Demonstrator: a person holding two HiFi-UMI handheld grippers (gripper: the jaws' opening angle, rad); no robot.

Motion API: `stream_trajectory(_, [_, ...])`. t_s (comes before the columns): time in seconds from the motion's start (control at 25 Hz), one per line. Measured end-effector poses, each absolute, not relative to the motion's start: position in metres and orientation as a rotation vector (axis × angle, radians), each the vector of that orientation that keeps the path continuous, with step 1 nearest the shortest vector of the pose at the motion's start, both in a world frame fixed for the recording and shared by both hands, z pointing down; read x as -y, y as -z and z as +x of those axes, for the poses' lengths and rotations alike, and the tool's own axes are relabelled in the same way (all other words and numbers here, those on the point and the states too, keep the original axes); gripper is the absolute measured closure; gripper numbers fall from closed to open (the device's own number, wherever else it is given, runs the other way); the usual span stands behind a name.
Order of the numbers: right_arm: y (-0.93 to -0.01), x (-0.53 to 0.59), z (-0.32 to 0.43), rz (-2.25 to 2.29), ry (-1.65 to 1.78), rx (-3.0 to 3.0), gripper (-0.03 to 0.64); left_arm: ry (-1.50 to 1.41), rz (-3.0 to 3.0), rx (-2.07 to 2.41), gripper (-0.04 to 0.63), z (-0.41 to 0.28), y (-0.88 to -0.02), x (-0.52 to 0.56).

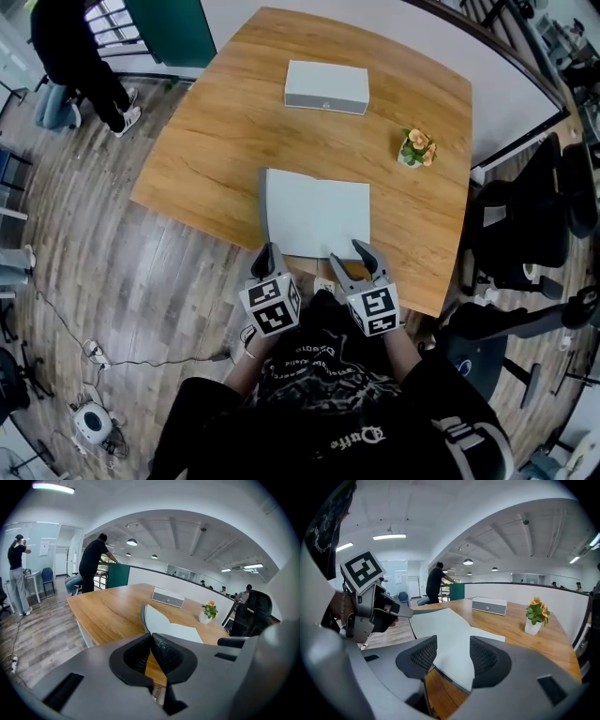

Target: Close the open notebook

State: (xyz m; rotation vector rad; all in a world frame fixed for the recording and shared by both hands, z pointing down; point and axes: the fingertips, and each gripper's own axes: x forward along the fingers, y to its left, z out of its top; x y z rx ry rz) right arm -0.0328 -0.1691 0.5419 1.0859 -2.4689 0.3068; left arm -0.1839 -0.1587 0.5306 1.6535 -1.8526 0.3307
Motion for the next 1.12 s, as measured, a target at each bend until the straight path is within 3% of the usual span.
stream_trajectory(1.12, [-0.544, 0.132, -0.018, 1.198, -0.357, 2.406, 0.423, -0.122, 2.035, 1.65, 0.56, -0.131, -0.494, 0.156])
